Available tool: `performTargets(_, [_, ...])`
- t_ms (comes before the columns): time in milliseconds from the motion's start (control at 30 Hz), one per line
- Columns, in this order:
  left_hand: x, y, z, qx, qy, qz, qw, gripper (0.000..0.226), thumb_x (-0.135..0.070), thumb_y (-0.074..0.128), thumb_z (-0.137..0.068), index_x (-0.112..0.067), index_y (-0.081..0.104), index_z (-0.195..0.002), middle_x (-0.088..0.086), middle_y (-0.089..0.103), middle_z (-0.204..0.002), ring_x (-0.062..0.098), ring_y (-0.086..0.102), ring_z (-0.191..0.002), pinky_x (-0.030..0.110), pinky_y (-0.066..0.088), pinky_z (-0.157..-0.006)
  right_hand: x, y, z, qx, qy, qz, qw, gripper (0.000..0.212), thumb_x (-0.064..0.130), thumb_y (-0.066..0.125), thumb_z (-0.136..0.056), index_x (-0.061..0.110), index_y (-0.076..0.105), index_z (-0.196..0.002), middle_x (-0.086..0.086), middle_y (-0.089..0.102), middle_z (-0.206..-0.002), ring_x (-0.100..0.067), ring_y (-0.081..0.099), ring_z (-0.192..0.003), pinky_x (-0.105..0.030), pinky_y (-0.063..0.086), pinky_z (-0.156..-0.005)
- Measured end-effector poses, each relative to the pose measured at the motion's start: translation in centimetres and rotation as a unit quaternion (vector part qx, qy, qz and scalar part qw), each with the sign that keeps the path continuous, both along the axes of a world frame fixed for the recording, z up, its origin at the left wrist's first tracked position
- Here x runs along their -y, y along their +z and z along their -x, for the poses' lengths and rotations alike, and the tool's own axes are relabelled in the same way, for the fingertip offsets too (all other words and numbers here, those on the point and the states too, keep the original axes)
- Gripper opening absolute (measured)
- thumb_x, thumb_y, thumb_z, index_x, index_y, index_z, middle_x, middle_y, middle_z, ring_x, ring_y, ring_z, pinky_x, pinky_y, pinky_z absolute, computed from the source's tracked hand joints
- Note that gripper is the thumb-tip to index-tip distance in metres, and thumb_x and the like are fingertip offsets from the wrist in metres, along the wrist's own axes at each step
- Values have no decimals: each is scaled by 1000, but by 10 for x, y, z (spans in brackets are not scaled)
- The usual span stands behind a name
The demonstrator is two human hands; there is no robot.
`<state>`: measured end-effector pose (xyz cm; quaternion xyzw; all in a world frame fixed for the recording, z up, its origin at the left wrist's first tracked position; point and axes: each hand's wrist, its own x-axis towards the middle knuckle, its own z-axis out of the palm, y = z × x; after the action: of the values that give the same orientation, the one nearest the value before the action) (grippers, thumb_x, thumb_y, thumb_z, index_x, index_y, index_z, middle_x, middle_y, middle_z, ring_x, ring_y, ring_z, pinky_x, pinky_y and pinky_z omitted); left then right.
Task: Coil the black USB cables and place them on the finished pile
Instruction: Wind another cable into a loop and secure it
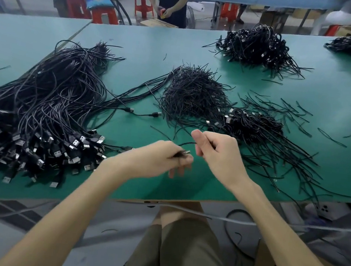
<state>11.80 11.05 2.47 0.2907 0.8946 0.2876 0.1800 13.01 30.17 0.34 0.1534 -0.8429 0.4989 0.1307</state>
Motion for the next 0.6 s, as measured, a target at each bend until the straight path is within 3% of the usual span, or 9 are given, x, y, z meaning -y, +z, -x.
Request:
performTargets(67, [2,-10,4,-42,58,-50,996,25,-23,47,-107,-11,69,-103,-3,75,-97,13,70,-93,37,52,-93,12,8,-7,3,28,47,998,53,45,48,-105,23,51,-57,9,46,-49,-6,39,-47,-20,30,-53])
performTargets(133, [4,-11,4,-13,72,-202,977,25,-27,43,-107,-17,65,-109,-2,73,-105,4,67,-100,36,51,-96,18,12,-15,8,54,104,993,53,42,45,-107,13,56,-63,6,44,-51,-9,37,-48,-21,30,-53])
performTargets(200, [1,-8,2,122,90,-409,900,43,-40,36,-106,-14,57,-133,4,69,-130,15,64,-123,31,49,-103,20,10,-22,-7,60,108,992,51,38,45,-108,11,56,-66,3,43,-54,-11,35,-49,-23,29,-52])
performTargets(267, [7,-7,3,198,77,-538,816,55,-38,26,-108,-6,40,-151,10,52,-151,27,50,-140,33,42,-113,26,6,-30,-29,59,70,995,49,34,45,-108,15,50,-63,3,43,-53,-7,35,-49,-23,28,-53])
performTargets(433, [25,-2,8,209,4,-511,834,57,-23,27,-105,6,27,-154,21,37,-159,38,37,-147,50,29,-122,31,3,-36,-8,54,127,990,50,32,45,-108,19,42,-60,6,40,-55,-11,34,-53,-26,28,-56])
performTargets(600, [39,-6,6,231,-33,-518,823,59,-21,23,-105,8,21,-155,25,28,-162,40,29,-150,49,27,-122,40,12,-43,-2,92,160,983,52,32,46,-107,16,39,-59,7,36,-54,-11,30,-52,-25,25,-54])
